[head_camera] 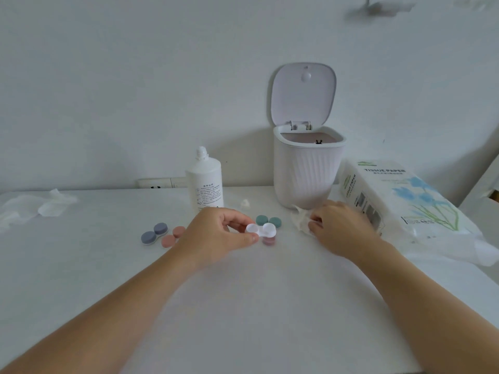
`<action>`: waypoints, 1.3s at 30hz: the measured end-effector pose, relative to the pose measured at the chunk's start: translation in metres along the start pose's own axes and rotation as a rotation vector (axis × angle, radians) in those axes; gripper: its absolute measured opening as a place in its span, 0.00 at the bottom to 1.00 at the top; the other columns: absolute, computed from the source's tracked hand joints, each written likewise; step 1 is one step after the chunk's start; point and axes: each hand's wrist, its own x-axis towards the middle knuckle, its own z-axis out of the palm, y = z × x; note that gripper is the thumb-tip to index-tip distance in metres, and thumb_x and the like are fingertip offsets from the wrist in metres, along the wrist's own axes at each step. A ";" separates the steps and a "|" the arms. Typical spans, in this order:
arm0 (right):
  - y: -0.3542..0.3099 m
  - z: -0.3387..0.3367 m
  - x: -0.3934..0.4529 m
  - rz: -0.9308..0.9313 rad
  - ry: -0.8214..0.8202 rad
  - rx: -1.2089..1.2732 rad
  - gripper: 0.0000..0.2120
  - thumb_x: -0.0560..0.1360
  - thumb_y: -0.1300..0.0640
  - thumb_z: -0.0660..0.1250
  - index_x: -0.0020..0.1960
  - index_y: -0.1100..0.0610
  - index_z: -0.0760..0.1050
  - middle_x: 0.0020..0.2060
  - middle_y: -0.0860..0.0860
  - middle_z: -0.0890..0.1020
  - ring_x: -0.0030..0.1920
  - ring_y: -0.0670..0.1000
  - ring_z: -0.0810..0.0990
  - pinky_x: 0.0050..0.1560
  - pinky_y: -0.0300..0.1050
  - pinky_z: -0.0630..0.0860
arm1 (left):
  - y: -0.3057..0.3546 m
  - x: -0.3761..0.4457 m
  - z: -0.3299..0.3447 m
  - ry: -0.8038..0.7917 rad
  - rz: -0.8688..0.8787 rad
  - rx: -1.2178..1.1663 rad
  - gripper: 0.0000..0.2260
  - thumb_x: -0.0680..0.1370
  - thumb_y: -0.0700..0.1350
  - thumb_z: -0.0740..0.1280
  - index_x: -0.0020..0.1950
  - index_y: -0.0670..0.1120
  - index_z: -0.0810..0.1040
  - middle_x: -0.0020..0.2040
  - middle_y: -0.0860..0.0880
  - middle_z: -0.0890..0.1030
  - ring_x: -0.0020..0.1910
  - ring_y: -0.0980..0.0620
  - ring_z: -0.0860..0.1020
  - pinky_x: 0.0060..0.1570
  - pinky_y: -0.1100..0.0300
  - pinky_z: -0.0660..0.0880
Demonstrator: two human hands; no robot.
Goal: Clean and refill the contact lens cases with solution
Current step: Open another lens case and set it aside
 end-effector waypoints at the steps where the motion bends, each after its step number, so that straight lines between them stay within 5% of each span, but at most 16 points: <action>1: 0.001 0.000 0.000 0.003 0.006 0.008 0.13 0.79 0.48 0.60 0.41 0.53 0.76 0.45 0.49 0.77 0.46 0.53 0.76 0.42 0.48 0.76 | 0.003 0.001 -0.001 -0.004 0.001 -0.024 0.04 0.72 0.49 0.78 0.44 0.58 0.86 0.38 0.59 0.85 0.26 0.62 0.72 0.28 0.75 0.64; 4: 0.002 0.002 0.000 0.006 0.021 0.010 0.13 0.79 0.49 0.60 0.41 0.53 0.76 0.45 0.49 0.77 0.45 0.53 0.76 0.41 0.48 0.77 | 0.013 0.005 0.000 -0.006 -0.006 -0.124 0.05 0.73 0.46 0.78 0.46 0.54 0.87 0.41 0.55 0.86 0.32 0.59 0.81 0.34 0.74 0.71; 14: 0.006 0.005 0.001 -0.012 0.057 0.068 0.12 0.78 0.50 0.61 0.38 0.52 0.73 0.44 0.49 0.77 0.43 0.53 0.75 0.34 0.45 0.64 | 0.077 0.041 -0.014 0.109 0.081 -0.190 0.06 0.73 0.45 0.77 0.50 0.50 0.86 0.30 0.58 0.81 0.24 0.60 0.71 0.27 0.71 0.70; 24: 0.007 0.002 0.000 -0.005 0.049 0.126 0.11 0.78 0.49 0.61 0.39 0.51 0.73 0.45 0.49 0.77 0.44 0.53 0.76 0.38 0.46 0.70 | 0.120 0.104 -0.018 0.207 0.118 -0.125 0.06 0.71 0.49 0.77 0.46 0.51 0.87 0.24 0.54 0.75 0.24 0.55 0.71 0.32 0.65 0.72; 28: 0.008 0.002 0.001 -0.008 0.054 0.149 0.10 0.78 0.50 0.61 0.40 0.51 0.73 0.46 0.49 0.78 0.47 0.54 0.78 0.37 0.45 0.67 | 0.127 0.134 -0.014 0.216 0.152 -0.012 0.04 0.72 0.48 0.77 0.45 0.51 0.86 0.26 0.59 0.78 0.23 0.59 0.72 0.29 0.67 0.71; 31: 0.008 0.003 0.001 -0.015 0.052 0.160 0.09 0.78 0.51 0.61 0.39 0.50 0.71 0.47 0.49 0.78 0.47 0.53 0.77 0.34 0.44 0.62 | 0.132 0.153 -0.013 0.224 0.227 0.157 0.04 0.72 0.48 0.75 0.46 0.52 0.85 0.39 0.57 0.84 0.32 0.59 0.78 0.35 0.66 0.74; 34: 0.010 0.003 0.002 -0.018 0.058 0.170 0.09 0.77 0.52 0.61 0.40 0.52 0.73 0.47 0.49 0.78 0.46 0.53 0.75 0.33 0.44 0.61 | 0.139 0.167 -0.014 0.201 0.380 0.471 0.08 0.74 0.45 0.72 0.52 0.48 0.85 0.45 0.53 0.85 0.47 0.53 0.82 0.44 0.61 0.78; 36: 0.009 0.003 0.003 -0.019 0.059 0.172 0.09 0.77 0.52 0.61 0.42 0.53 0.76 0.48 0.49 0.78 0.48 0.53 0.76 0.35 0.45 0.63 | 0.144 0.173 -0.017 0.130 0.480 0.714 0.10 0.75 0.44 0.70 0.56 0.47 0.84 0.50 0.51 0.83 0.51 0.49 0.80 0.50 0.53 0.78; 39: 0.010 0.005 0.003 -0.023 0.058 0.178 0.09 0.78 0.51 0.61 0.44 0.53 0.77 0.49 0.49 0.78 0.51 0.54 0.77 0.37 0.45 0.64 | 0.151 0.180 -0.020 0.007 0.582 0.976 0.10 0.80 0.44 0.66 0.60 0.50 0.82 0.52 0.54 0.76 0.51 0.51 0.75 0.49 0.55 0.72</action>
